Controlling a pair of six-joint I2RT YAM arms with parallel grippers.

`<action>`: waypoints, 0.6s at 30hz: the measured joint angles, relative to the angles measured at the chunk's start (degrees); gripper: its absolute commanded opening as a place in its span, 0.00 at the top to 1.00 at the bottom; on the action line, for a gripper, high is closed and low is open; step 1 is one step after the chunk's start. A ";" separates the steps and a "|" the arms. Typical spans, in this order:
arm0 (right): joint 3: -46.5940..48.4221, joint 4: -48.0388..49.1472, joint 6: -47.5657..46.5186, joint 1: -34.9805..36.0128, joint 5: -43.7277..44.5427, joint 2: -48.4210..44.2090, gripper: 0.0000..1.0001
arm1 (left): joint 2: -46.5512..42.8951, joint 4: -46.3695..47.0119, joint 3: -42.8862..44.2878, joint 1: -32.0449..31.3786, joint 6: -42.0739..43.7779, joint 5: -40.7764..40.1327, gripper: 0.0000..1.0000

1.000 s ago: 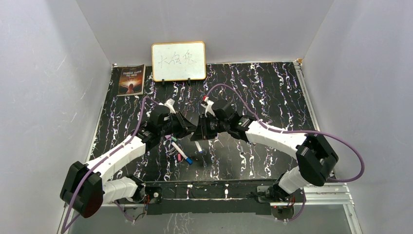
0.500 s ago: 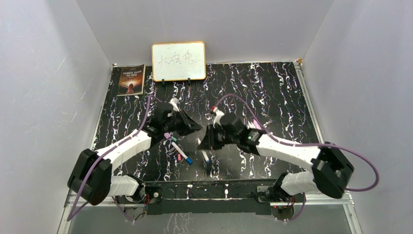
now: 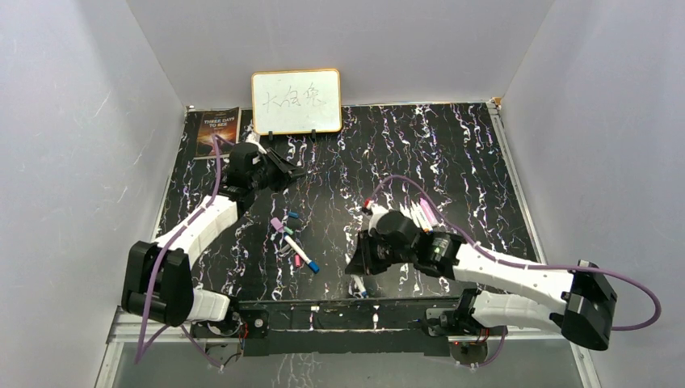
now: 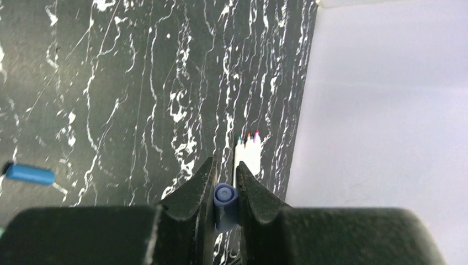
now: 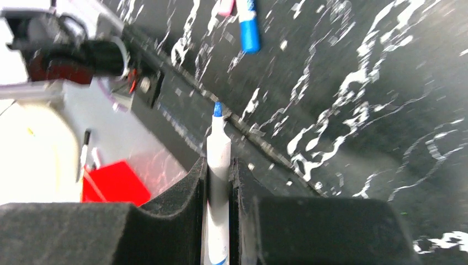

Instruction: Open the pen caps

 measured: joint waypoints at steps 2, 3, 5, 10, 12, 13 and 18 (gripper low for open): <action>5.38 -5.81 -2.78 -1.36 3.39 3.43 1.00 | -1.81 -3.39 -0.02 0.00 1.88 0.11 1.00; 7.87 -8.07 -4.09 -2.58 4.72 5.14 1.00 | -2.91 -5.25 -0.09 0.00 2.73 0.11 1.00; 13.44 -12.04 -7.61 -6.64 8.28 8.98 1.00 | -5.79 -8.22 -0.87 -0.02 4.17 0.13 1.00; 23.69 -18.78 -16.28 -19.34 18.58 17.88 1.00 | -14.95 -14.16 -5.01 -0.02 6.36 0.13 1.00; 26.71 -21.05 -18.95 -21.81 23.67 22.16 1.00 | -16.92 -15.65 -6.19 -0.02 6.86 0.13 1.00; 27.67 -21.64 -20.11 -22.34 25.77 24.26 1.00 | -17.40 -16.35 -6.54 -0.02 6.97 0.13 1.00; 28.55 -23.80 -24.76 -23.39 33.14 32.83 1.00 | -17.73 -18.47 -8.26 -0.02 7.63 0.13 1.00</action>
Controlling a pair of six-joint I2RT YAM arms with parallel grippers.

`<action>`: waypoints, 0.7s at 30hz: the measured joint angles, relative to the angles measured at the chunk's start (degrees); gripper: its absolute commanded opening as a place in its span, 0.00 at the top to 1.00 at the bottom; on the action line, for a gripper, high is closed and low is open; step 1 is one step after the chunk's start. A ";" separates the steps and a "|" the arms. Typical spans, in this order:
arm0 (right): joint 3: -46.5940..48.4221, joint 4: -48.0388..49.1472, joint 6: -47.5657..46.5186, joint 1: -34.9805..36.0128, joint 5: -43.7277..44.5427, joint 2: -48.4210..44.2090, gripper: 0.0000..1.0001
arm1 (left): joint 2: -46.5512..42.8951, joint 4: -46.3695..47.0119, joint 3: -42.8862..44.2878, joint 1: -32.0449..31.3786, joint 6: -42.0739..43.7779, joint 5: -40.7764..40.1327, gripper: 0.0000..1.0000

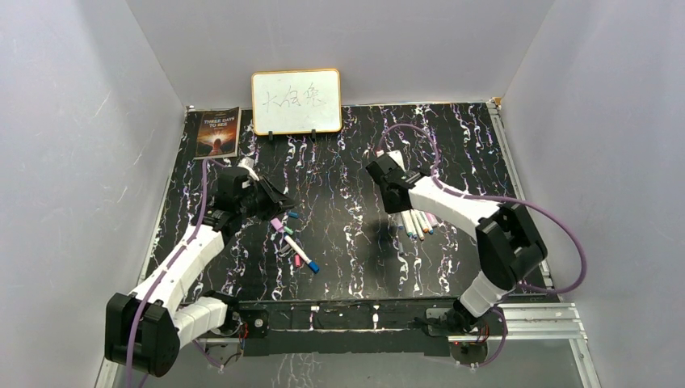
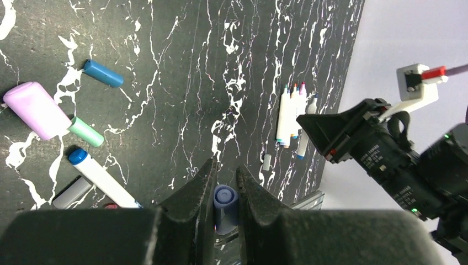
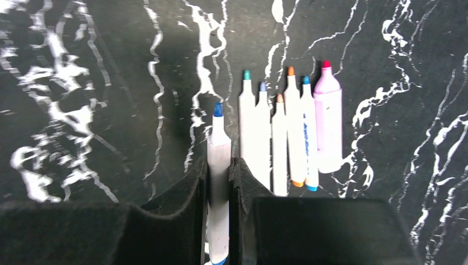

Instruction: Open the pen caps

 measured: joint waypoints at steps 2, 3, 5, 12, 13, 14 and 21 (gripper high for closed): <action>0.00 -0.09 -1.14 -0.15 1.64 1.95 1.00 | 0.22 -0.22 -0.02 0.00 0.28 0.00 1.00; 0.00 -0.07 -1.79 -0.28 2.29 2.86 0.99 | 0.39 -0.17 -0.02 0.00 0.37 0.02 1.00; 0.00 0.13 -2.47 -0.44 3.23 4.22 0.94 | 0.83 -0.07 -0.02 0.02 0.48 0.11 1.00; -0.13 2.69 -4.83 -0.72 3.45 7.54 0.80 | 3.48 0.39 -0.04 0.02 0.92 0.39 1.00; -0.24 3.19 -4.94 -0.74 3.43 7.76 0.80 | 3.80 0.42 -0.07 0.02 1.03 0.39 1.00; -0.46 3.67 -5.11 -0.74 3.37 7.96 0.79 | 4.24 0.46 -0.09 0.00 1.22 0.37 1.00; -1.27 4.81 -5.40 -0.85 2.56 8.59 0.72 | 7.54 0.79 -0.09 0.02 2.14 0.33 1.00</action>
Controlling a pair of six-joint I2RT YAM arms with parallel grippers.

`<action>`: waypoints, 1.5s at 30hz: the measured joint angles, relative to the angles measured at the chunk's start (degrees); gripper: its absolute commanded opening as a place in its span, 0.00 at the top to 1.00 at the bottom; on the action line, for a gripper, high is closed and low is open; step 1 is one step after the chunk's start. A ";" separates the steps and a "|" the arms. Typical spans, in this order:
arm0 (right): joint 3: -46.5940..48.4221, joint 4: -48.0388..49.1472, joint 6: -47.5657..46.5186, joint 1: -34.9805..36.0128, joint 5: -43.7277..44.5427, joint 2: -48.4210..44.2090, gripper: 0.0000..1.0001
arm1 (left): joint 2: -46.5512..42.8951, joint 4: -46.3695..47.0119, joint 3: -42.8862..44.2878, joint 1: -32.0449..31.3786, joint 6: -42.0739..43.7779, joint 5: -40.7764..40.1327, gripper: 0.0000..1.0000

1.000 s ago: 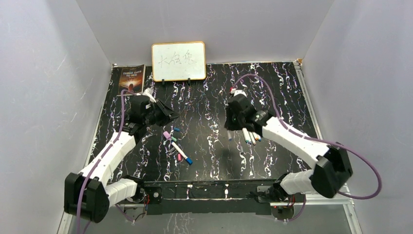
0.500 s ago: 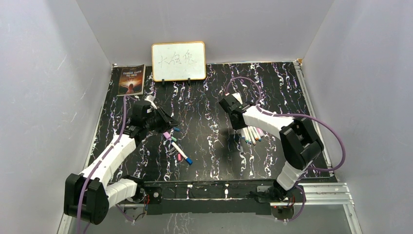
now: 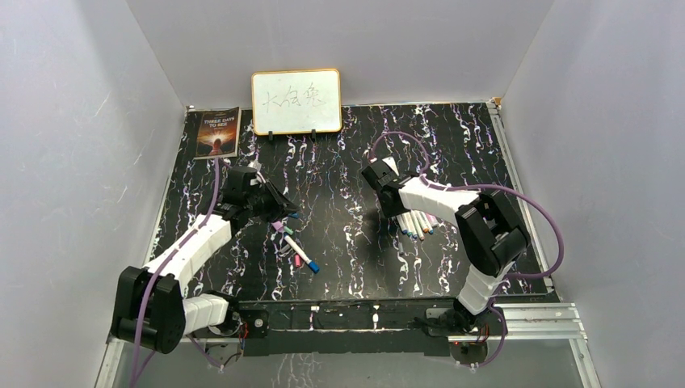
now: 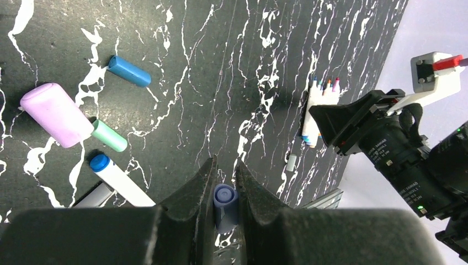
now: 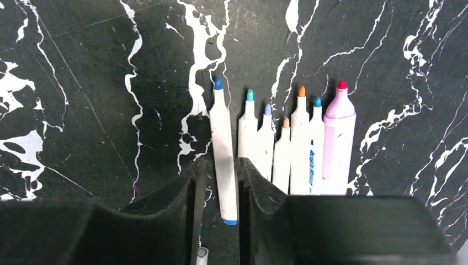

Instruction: Open the pen caps

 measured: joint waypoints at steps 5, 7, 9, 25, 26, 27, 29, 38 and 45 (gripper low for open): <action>0.00 0.11 -0.11 0.00 -1.86 -0.42 0.59 | 1.03 -0.87 0.63 -0.02 1.33 -0.76 1.00; -0.20 0.09 -0.11 0.00 -3.43 -1.70 0.57 | 1.97 -1.16 1.40 0.00 2.10 -1.27 1.00; -0.33 -0.04 0.15 0.00 -5.57 -3.91 0.55 | 2.97 -1.33 1.86 -0.02 2.69 -1.77 0.99; -6.47 4.37 6.71 2.54 -25.70 -17.53 0.51 | 15.89 -5.16 7.13 0.00 8.96 -11.72 0.72; -6.69 4.50 7.04 3.02 -26.23 -17.53 0.51 | 16.37 -5.14 7.26 0.00 9.16 -11.85 0.70; -6.75 4.50 7.56 3.74 -26.71 -17.51 0.51 | 16.90 -5.14 7.34 0.00 9.25 -11.96 0.67; -6.75 5.11 8.31 5.57 -27.30 -17.40 0.51 | 17.35 -5.40 7.37 0.00 9.60 -12.09 0.61; -4.37 8.48 11.30 14.80 -28.92 -11.58 0.51 | 12.59 -9.25 8.79 0.00 10.12 -12.72 0.35; 0.11 12.79 13.03 20.35 -30.64 -5.99 0.55 | 0.68 -15.10 12.74 1.14 10.51 -11.63 0.02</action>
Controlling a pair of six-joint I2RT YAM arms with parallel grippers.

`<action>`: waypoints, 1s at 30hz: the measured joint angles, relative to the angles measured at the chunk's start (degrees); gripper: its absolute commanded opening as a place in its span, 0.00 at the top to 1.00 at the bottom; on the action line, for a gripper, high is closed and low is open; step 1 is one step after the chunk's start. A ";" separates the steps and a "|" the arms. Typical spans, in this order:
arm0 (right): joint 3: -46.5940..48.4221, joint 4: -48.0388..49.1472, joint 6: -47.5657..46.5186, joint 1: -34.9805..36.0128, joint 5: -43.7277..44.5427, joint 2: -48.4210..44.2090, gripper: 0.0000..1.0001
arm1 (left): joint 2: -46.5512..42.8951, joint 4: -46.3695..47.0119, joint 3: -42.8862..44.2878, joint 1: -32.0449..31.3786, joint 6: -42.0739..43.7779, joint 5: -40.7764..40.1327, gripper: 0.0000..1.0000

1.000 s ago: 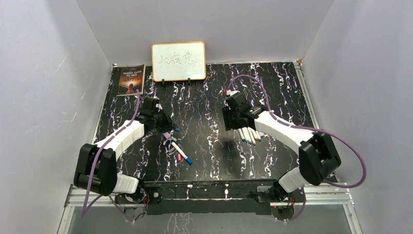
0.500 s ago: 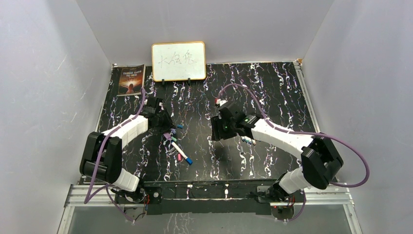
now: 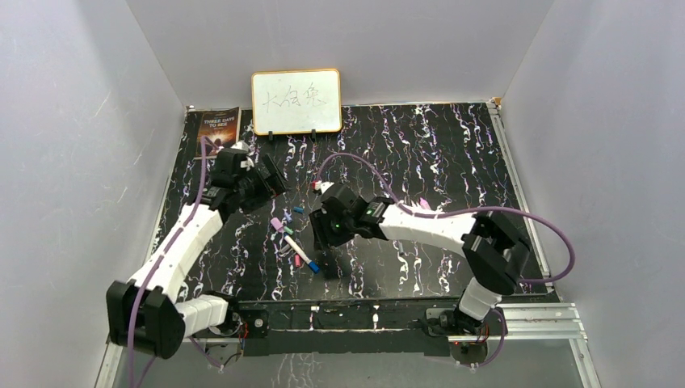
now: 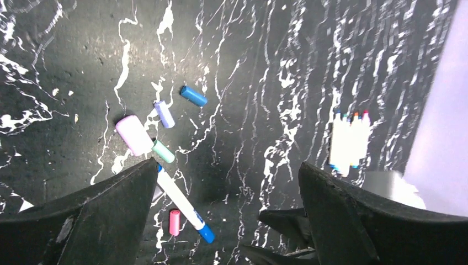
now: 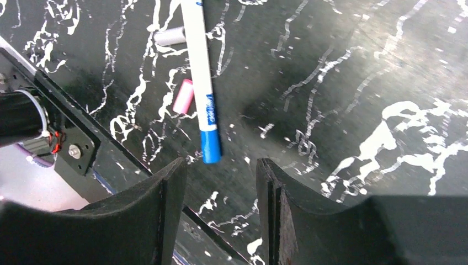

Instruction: Open the pen caps

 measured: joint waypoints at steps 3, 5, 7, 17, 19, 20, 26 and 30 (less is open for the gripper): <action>2.34 0.92 0.17 1.75 -0.07 2.99 0.56 | -4.00 -2.23 1.75 0.57 -0.15 0.33 0.02; 3.85 1.29 0.17 2.67 0.00 5.07 0.57 | -6.10 -3.74 2.69 0.68 -0.35 0.35 0.02; 5.81 1.33 0.13 3.56 0.15 7.58 0.57 | -7.74 -5.05 3.06 0.68 -0.59 0.35 0.02; 16.41 -0.96 -0.98 6.51 3.85 19.39 0.62 | -14.97 -10.51 5.51 0.68 -2.03 0.26 0.02; 18.64 -1.95 -1.18 6.91 4.92 21.24 0.63 | -15.58 -11.10 6.21 0.68 -2.03 0.24 0.02; 19.71 -2.45 -1.27 7.10 5.57 22.16 0.64 | -15.76 -11.21 6.43 0.68 -2.05 0.22 0.02; 22.75 -4.79 -1.88 7.63 8.90 25.03 0.65 | -17.14 -12.28 6.49 0.68 -2.51 0.04 0.02; 24.17 -6.29 -2.14 7.63 11.02 25.94 0.68 | -18.14 -12.41 6.49 0.68 -2.86 0.02 0.02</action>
